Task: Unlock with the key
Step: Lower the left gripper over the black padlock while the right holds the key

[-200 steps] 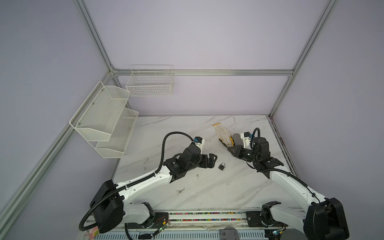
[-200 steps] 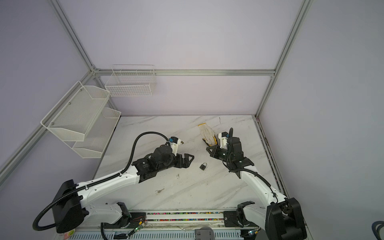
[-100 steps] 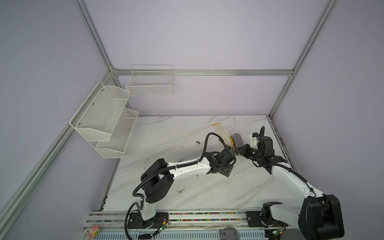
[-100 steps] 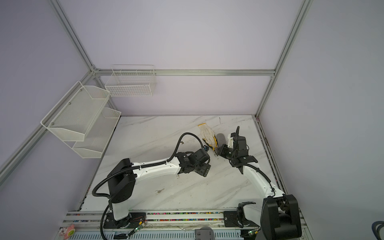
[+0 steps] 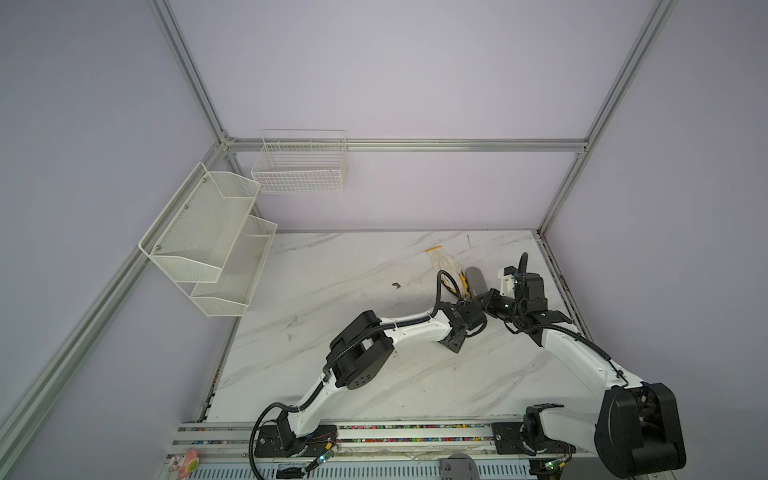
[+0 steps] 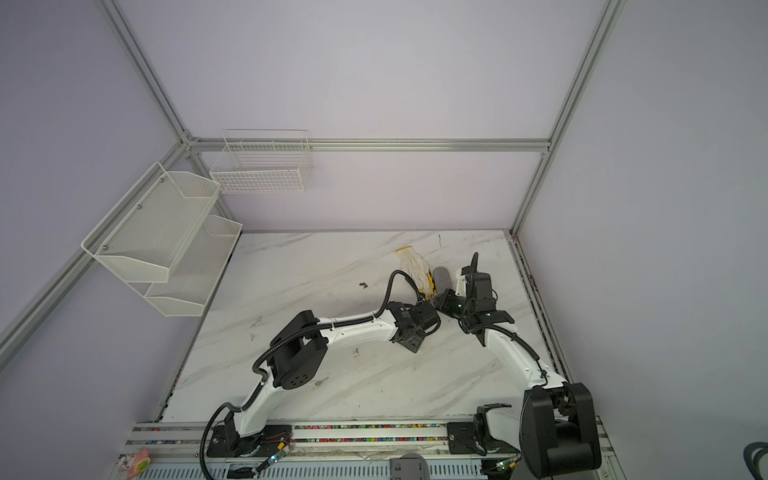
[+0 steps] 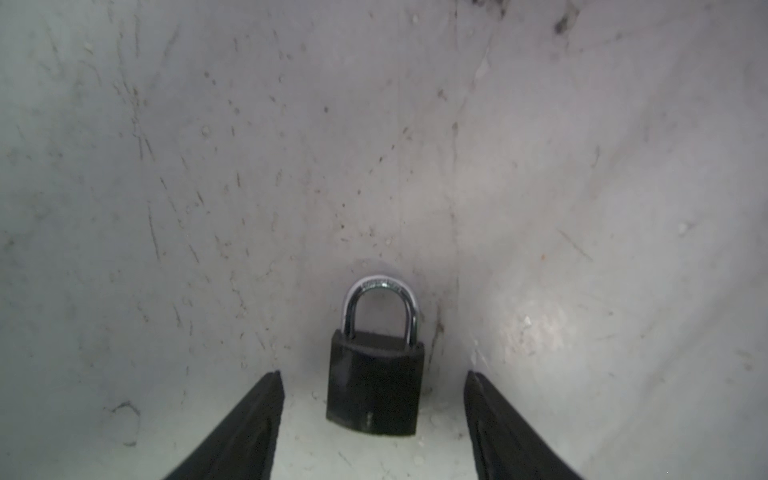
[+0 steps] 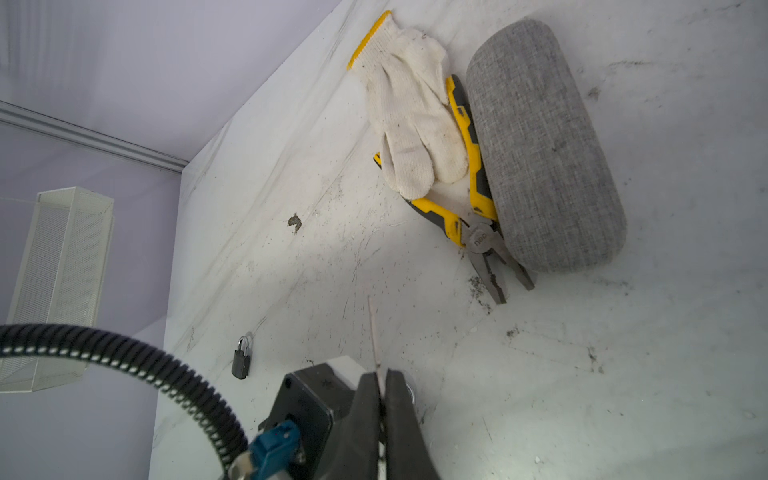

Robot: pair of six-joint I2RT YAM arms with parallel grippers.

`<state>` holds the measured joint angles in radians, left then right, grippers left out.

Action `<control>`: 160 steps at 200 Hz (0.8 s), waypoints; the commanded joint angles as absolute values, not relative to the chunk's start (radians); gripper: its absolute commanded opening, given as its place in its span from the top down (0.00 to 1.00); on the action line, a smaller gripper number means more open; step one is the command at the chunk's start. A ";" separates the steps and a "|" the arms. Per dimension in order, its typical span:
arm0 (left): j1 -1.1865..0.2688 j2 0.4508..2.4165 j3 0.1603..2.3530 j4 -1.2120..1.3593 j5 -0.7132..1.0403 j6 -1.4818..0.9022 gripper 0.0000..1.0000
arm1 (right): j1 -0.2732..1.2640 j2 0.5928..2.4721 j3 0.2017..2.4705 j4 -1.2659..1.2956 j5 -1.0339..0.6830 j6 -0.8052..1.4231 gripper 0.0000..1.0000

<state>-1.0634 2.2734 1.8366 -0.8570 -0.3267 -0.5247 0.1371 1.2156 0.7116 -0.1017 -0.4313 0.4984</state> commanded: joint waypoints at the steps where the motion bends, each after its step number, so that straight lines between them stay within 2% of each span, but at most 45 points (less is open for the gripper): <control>1: -1.051 2.282 1.940 -0.908 -0.346 -0.567 0.33 | 0.132 1.214 0.729 -0.098 -0.426 0.477 1.00; 100: -1.012 2.325 1.966 -0.904 -0.198 -0.630 0.47 | 0.132 1.223 0.719 -0.090 -0.457 0.473 1.00; 160: -1.007 2.343 1.974 -0.904 -0.203 -0.651 0.54 | 0.132 1.225 0.712 -0.085 -0.469 0.471 1.00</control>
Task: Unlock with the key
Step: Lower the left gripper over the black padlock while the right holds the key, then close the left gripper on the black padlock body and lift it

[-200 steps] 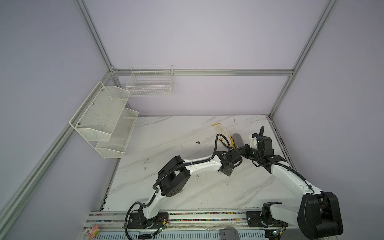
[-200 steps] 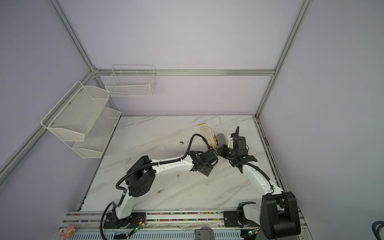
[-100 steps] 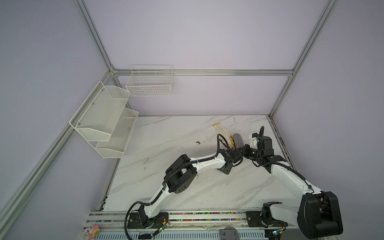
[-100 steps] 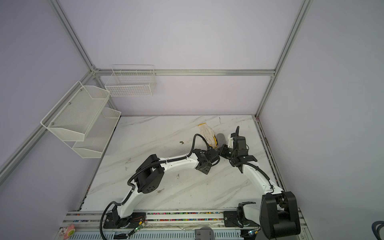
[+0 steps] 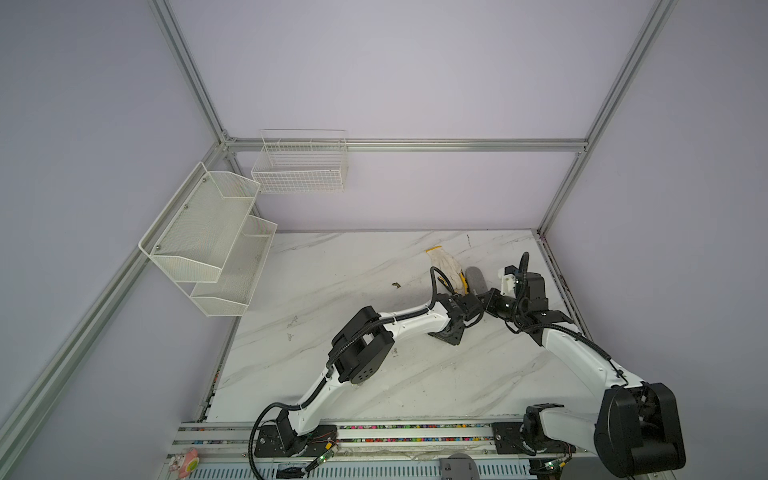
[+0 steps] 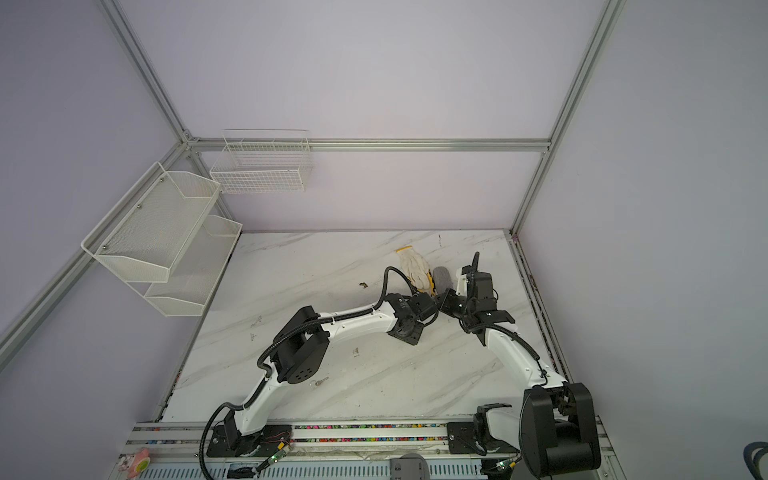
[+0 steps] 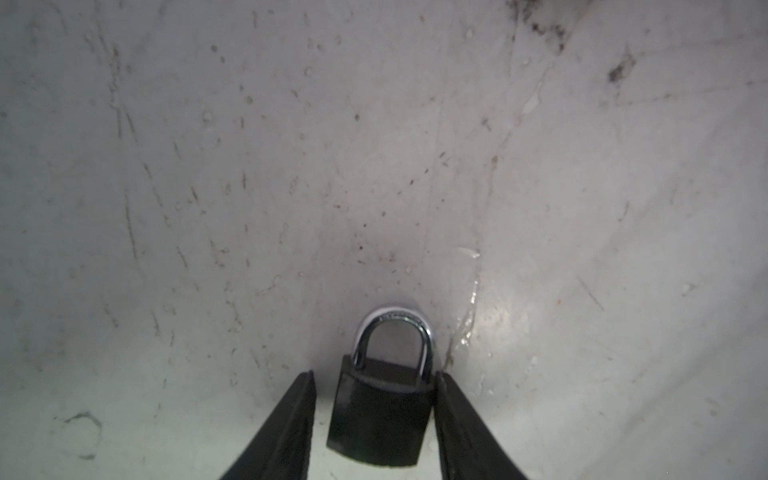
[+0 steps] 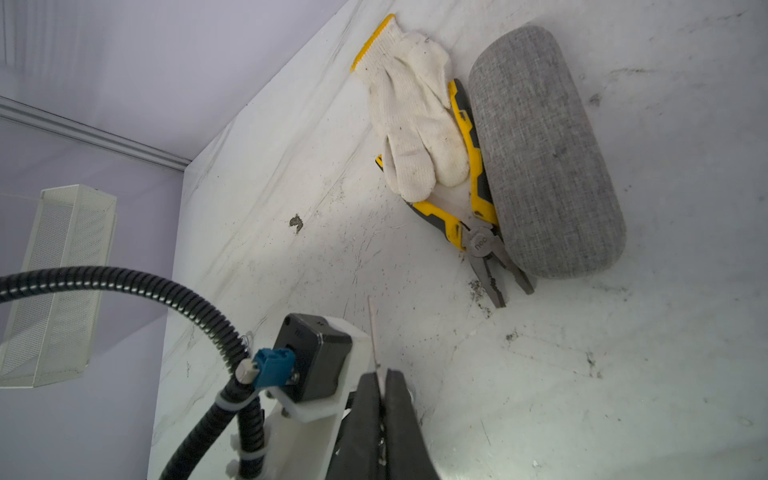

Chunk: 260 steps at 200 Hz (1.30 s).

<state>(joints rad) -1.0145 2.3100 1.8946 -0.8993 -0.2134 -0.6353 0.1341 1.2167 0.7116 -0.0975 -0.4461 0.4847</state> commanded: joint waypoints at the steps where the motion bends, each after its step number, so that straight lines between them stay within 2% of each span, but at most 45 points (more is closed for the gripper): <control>1: -1.007 2.343 1.973 -0.904 -0.204 -0.652 0.54 | 0.131 1.226 0.712 -0.086 -0.469 0.471 1.00; 121: -0.992 2.319 1.942 -0.907 -0.201 -0.661 0.65 | 0.132 1.227 0.705 -0.066 -0.490 0.469 1.00; 170: -0.982 2.265 1.917 -0.900 -0.213 -0.686 0.77 | 0.132 1.234 0.721 -0.086 -0.489 0.462 1.00; 212: -0.967 2.110 1.803 -0.822 -0.215 -0.750 0.86 | 0.133 1.220 0.735 -0.116 -0.489 0.460 1.00; 260: -0.938 1.820 1.523 -0.651 -0.215 -0.892 0.99 | 0.149 1.188 0.765 -0.166 -0.483 0.447 1.00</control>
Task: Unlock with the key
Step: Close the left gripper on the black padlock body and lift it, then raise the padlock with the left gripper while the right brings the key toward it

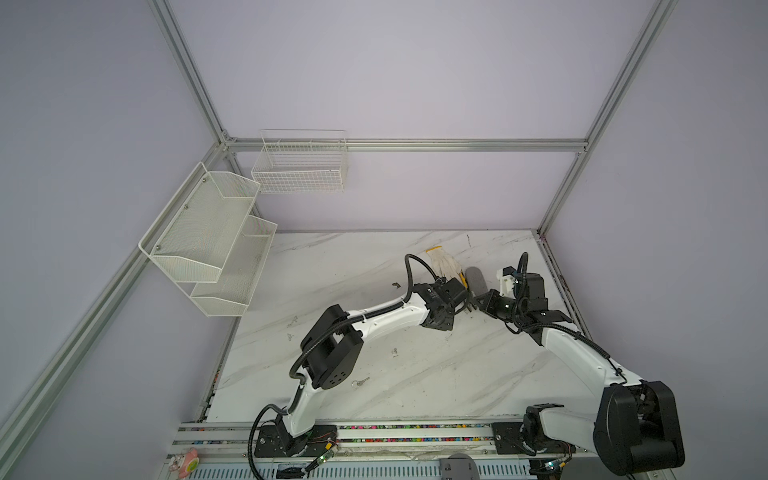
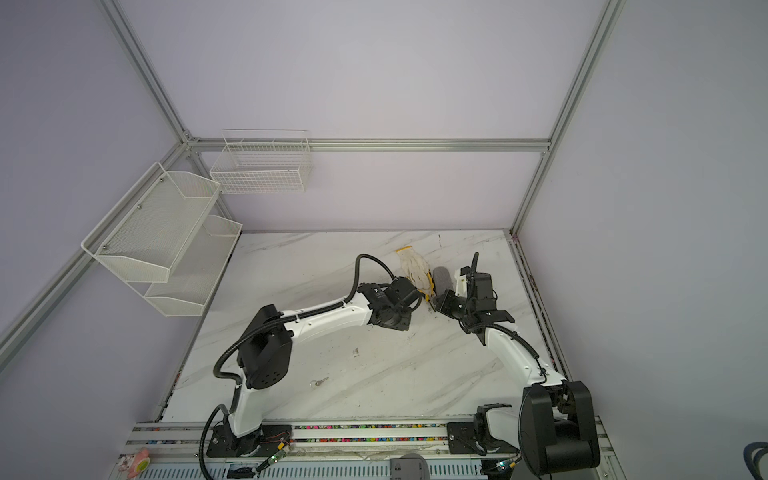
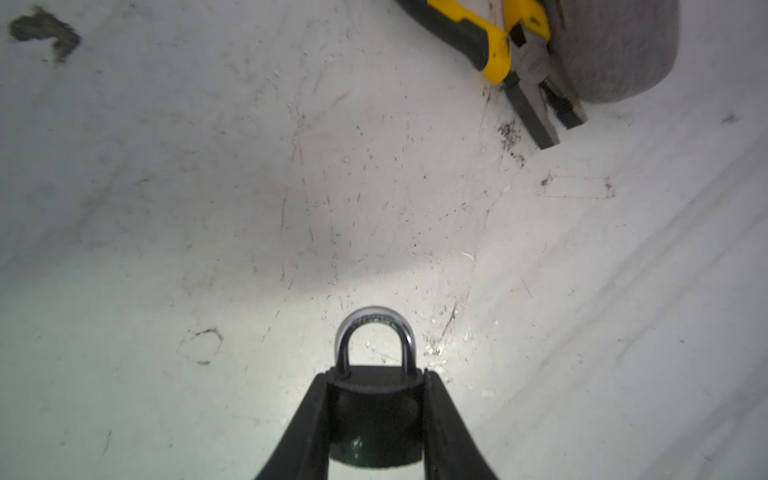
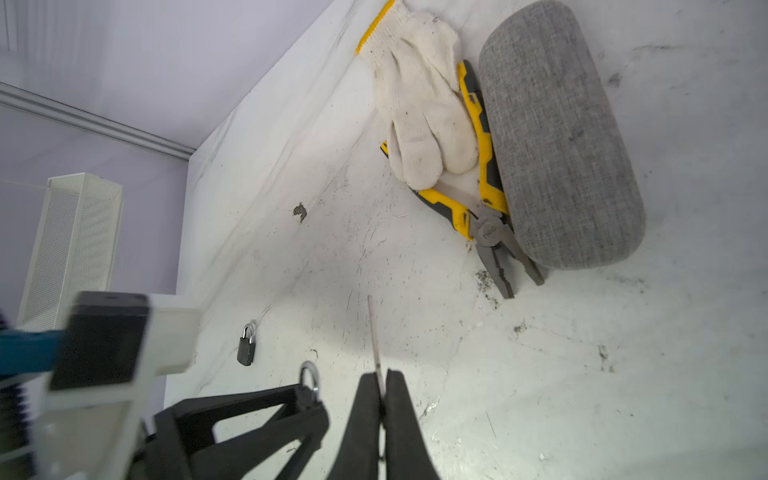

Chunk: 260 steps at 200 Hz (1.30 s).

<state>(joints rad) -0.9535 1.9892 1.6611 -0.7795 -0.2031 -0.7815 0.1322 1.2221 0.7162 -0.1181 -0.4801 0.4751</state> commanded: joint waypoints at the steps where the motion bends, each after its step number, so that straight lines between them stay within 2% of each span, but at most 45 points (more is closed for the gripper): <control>1: -0.937 1.814 1.516 -0.649 -0.216 -0.895 0.99 | 0.150 1.189 0.765 -0.168 -0.482 0.447 1.00; 62: -0.887 1.482 1.222 -0.491 -0.277 -1.062 1.00 | 0.328 1.187 0.810 -0.192 -0.390 0.461 1.00; 104: -0.838 1.338 1.104 -0.454 -0.313 -1.121 1.00 | 0.475 1.195 0.754 -0.104 -0.350 0.534 1.00; 200: -0.802 1.303 1.024 -0.435 -0.354 -1.259 1.00 | 0.846 1.219 0.582 0.357 -0.218 0.816 1.00; 224: -0.802 1.323 1.037 -0.432 -0.346 -1.259 1.00 | 0.897 1.276 0.579 0.486 -0.202 0.865 1.00; 260: -0.802 1.348 1.057 -0.448 -0.351 -1.256 1.00 | 0.925 1.358 0.613 0.547 -0.174 0.892 1.00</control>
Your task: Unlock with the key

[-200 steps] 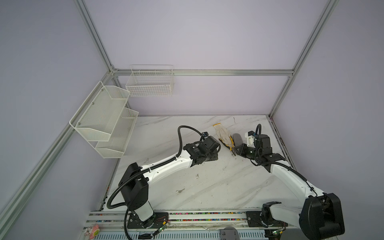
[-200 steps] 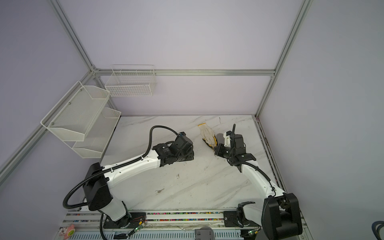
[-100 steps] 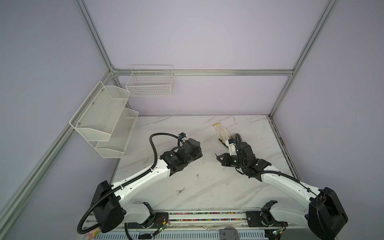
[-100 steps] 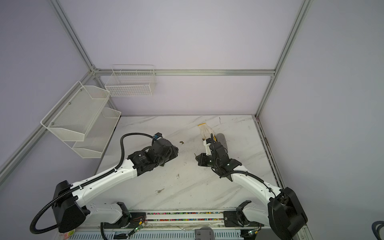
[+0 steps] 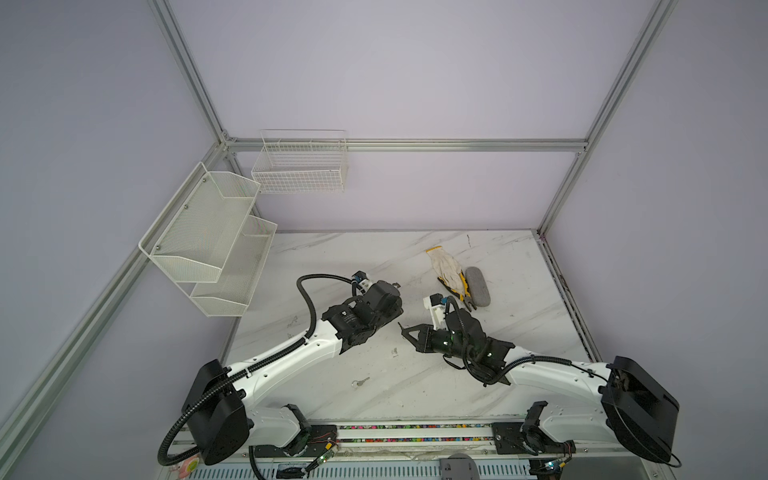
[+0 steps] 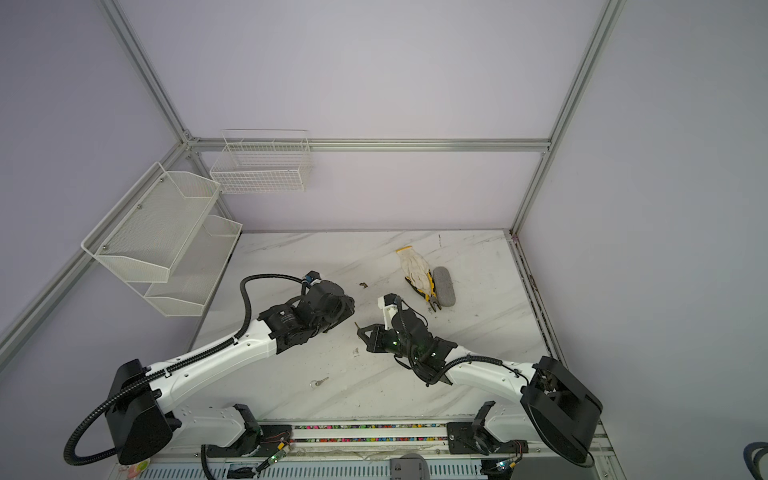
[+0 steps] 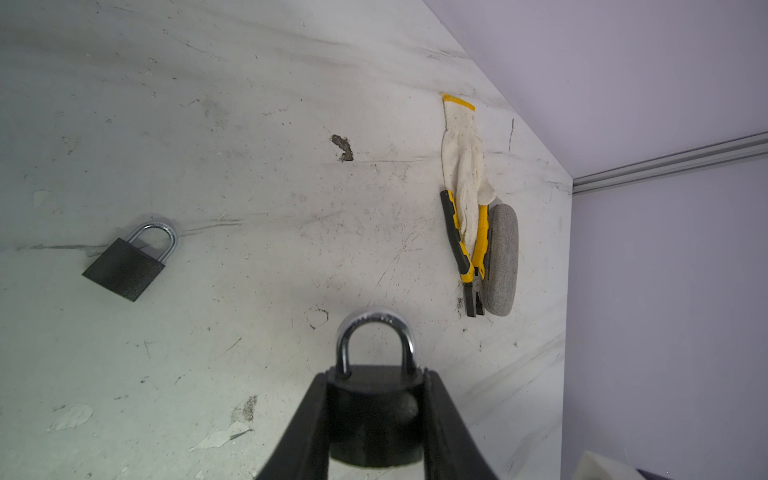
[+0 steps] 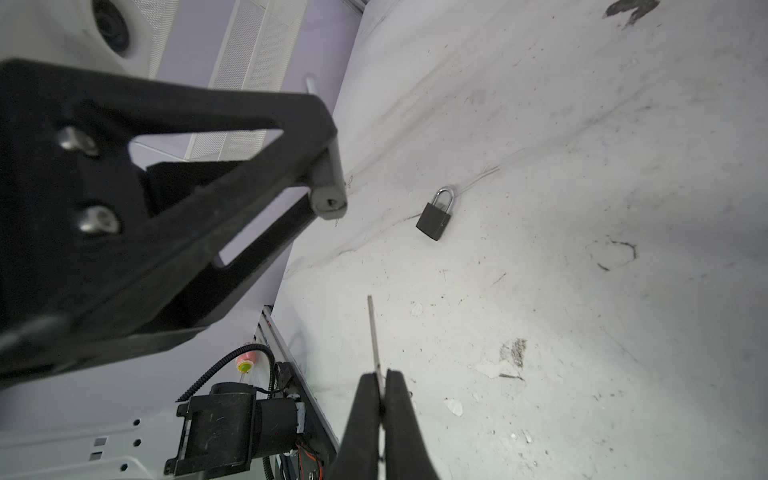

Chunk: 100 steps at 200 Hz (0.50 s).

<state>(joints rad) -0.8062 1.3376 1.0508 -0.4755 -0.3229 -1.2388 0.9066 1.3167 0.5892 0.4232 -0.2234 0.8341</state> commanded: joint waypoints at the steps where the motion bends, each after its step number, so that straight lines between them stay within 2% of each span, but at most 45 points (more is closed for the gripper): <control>1: -0.803 1.348 1.058 -0.449 -0.351 -1.256 1.00 | 0.925 1.358 0.613 0.549 -0.173 0.892 1.00; 100: -0.805 1.367 1.071 -0.460 -0.339 -1.263 1.00 | 0.935 1.364 0.620 0.555 -0.083 0.873 1.00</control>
